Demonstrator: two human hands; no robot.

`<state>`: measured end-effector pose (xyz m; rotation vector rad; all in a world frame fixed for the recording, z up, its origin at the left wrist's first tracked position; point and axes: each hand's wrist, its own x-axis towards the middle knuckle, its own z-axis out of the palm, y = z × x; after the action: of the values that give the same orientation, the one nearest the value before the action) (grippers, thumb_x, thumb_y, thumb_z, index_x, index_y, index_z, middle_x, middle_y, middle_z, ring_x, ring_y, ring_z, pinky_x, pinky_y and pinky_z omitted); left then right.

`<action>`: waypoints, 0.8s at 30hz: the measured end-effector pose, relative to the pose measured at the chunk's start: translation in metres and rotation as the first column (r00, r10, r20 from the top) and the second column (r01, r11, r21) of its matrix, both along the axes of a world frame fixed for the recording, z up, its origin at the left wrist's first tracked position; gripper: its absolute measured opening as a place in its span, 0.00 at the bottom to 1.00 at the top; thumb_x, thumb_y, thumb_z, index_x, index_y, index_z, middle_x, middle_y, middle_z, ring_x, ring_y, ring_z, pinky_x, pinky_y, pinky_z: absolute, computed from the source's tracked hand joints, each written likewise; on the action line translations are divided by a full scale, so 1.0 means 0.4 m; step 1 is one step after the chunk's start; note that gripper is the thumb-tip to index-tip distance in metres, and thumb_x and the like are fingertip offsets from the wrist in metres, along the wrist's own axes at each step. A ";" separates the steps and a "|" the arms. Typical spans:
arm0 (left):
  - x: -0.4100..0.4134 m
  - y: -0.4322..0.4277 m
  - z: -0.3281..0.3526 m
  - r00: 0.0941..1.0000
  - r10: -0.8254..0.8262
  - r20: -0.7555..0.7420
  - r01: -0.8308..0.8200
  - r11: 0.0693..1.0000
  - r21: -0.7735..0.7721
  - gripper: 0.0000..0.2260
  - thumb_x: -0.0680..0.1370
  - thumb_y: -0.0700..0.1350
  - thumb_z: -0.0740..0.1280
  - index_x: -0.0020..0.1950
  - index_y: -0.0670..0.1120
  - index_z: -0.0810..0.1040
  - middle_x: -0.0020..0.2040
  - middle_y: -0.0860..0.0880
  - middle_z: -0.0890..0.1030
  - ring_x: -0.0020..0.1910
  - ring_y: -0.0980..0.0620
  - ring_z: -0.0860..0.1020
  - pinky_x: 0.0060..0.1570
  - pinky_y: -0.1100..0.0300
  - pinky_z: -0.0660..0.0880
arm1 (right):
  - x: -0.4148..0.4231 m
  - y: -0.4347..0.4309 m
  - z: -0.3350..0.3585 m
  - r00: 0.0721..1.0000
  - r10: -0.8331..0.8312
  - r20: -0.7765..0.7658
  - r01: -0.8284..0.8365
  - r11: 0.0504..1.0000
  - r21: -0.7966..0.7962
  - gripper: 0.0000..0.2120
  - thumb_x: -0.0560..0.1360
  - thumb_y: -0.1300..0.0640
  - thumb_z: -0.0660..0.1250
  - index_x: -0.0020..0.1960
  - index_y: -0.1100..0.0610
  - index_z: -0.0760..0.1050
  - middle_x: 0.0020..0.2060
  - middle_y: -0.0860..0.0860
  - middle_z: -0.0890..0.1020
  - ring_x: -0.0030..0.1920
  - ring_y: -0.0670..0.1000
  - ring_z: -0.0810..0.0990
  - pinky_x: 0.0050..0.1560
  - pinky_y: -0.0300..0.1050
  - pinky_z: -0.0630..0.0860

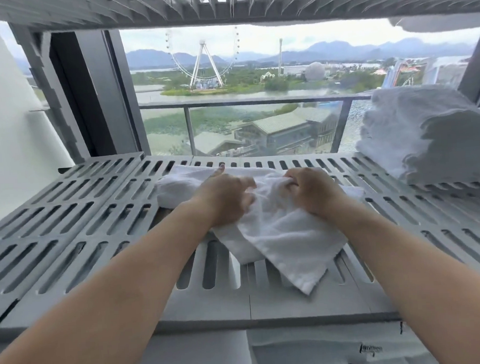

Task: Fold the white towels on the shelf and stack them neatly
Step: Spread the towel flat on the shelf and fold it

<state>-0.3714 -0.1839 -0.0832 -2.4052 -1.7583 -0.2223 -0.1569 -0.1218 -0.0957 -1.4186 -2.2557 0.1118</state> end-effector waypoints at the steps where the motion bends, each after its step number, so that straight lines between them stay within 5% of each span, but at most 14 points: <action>1: 0.002 0.000 0.002 1.000 -0.004 -0.020 0.005 1.000 0.008 0.16 0.83 0.52 0.58 0.70 0.52 0.74 0.55 0.49 0.85 0.59 0.51 0.81 0.80 0.50 0.49 | 0.006 -0.003 0.000 1.000 -0.017 -0.001 0.017 1.000 0.019 0.10 0.77 0.56 0.63 0.53 0.55 0.82 0.49 0.58 0.85 0.51 0.60 0.82 0.48 0.48 0.75; 4: 0.005 -0.005 0.022 0.999 0.000 -0.033 0.000 1.000 0.018 0.15 0.83 0.55 0.59 0.58 0.51 0.82 0.48 0.51 0.85 0.51 0.51 0.82 0.73 0.48 0.65 | 0.014 0.001 0.001 0.998 -0.069 -0.005 0.069 0.995 0.079 0.12 0.80 0.51 0.62 0.46 0.55 0.81 0.44 0.57 0.85 0.48 0.60 0.81 0.44 0.49 0.74; 6: 0.008 -0.006 0.058 0.999 0.035 0.029 -0.034 0.999 -0.037 0.16 0.82 0.56 0.61 0.50 0.49 0.84 0.43 0.50 0.84 0.47 0.49 0.81 0.54 0.50 0.78 | 0.020 0.015 0.008 0.991 -0.124 -0.042 0.128 0.986 0.109 0.14 0.81 0.49 0.61 0.45 0.56 0.80 0.44 0.58 0.84 0.48 0.61 0.81 0.43 0.49 0.74; 9: 0.024 0.013 0.114 0.996 0.086 0.036 -0.084 0.996 -0.041 0.16 0.79 0.58 0.66 0.49 0.46 0.84 0.45 0.51 0.83 0.50 0.48 0.80 0.50 0.52 0.78 | 0.019 0.043 0.024 0.984 -0.167 -0.053 0.172 0.979 0.108 0.16 0.81 0.48 0.62 0.44 0.58 0.80 0.43 0.60 0.84 0.48 0.61 0.81 0.41 0.47 0.68; 11: 0.036 0.028 0.135 0.973 0.206 -0.100 -0.213 0.975 -0.066 0.17 0.76 0.60 0.70 0.56 0.49 0.81 0.53 0.52 0.80 0.58 0.48 0.78 0.52 0.52 0.77 | 0.019 0.062 0.041 0.987 -0.159 -0.002 0.159 0.987 0.032 0.17 0.81 0.47 0.62 0.40 0.57 0.77 0.43 0.60 0.83 0.48 0.61 0.81 0.42 0.47 0.68; 15: 0.063 0.052 0.120 0.849 0.274 -0.452 -0.404 0.888 -0.220 0.03 0.75 0.42 0.68 0.47 0.47 0.80 0.43 0.49 0.80 0.44 0.46 0.78 0.44 0.53 0.77 | 0.045 0.096 0.114 0.977 -0.032 0.213 0.097 0.947 -0.305 0.18 0.76 0.42 0.68 0.44 0.57 0.81 0.40 0.54 0.83 0.45 0.56 0.81 0.39 0.44 0.70; 18: 0.047 0.099 0.169 0.849 0.320 -0.422 -0.480 0.800 -0.360 0.06 0.78 0.40 0.67 0.54 0.43 0.82 0.51 0.45 0.83 0.43 0.46 0.78 0.41 0.56 0.77 | 0.068 0.142 0.157 0.970 0.017 0.241 0.079 0.920 -0.384 0.12 0.74 0.45 0.72 0.40 0.53 0.80 0.38 0.51 0.83 0.42 0.54 0.81 0.39 0.41 0.71; 19: 0.039 0.125 0.194 0.848 0.396 -0.352 -0.500 0.818 -0.283 0.06 0.79 0.39 0.66 0.54 0.43 0.82 0.55 0.44 0.83 0.45 0.45 0.78 0.46 0.54 0.77 | 0.066 0.174 0.162 0.973 -0.078 0.219 0.127 0.967 -0.222 0.09 0.76 0.48 0.71 0.43 0.54 0.80 0.42 0.54 0.83 0.46 0.56 0.80 0.42 0.42 0.72; 21: 0.031 0.179 0.235 0.843 0.493 -0.214 -0.428 0.857 0.287 0.10 0.79 0.36 0.62 0.56 0.42 0.79 0.59 0.40 0.79 0.54 0.40 0.76 0.58 0.45 0.73 | 0.048 0.220 0.172 0.945 -0.322 0.064 0.285 0.900 0.330 0.12 0.79 0.58 0.64 0.61 0.55 0.78 0.57 0.58 0.79 0.59 0.60 0.76 0.55 0.49 0.72; 22: 0.034 0.197 0.235 0.847 0.512 -0.144 -0.376 0.768 0.518 0.13 0.79 0.36 0.59 0.62 0.42 0.76 0.63 0.39 0.75 0.60 0.38 0.74 0.62 0.43 0.69 | 0.030 0.231 0.168 0.941 -0.338 -0.001 0.295 0.820 0.491 0.19 0.78 0.61 0.61 0.69 0.54 0.73 0.62 0.59 0.76 0.63 0.61 0.73 0.60 0.53 0.70; 24: 0.056 0.232 0.206 0.878 0.475 -0.061 -0.334 0.698 0.633 0.19 0.80 0.38 0.58 0.72 0.46 0.68 0.70 0.39 0.69 0.65 0.37 0.70 0.65 0.42 0.66 | -0.004 0.241 0.147 0.988 -0.154 -0.033 0.145 0.804 0.577 0.24 0.76 0.63 0.61 0.72 0.54 0.69 0.64 0.59 0.74 0.63 0.62 0.73 0.61 0.55 0.70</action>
<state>-0.3489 -0.0912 -0.0007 -1.4829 -1.7190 -0.3772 -0.1584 -0.0255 -0.0370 -1.2394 -1.9283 -0.5957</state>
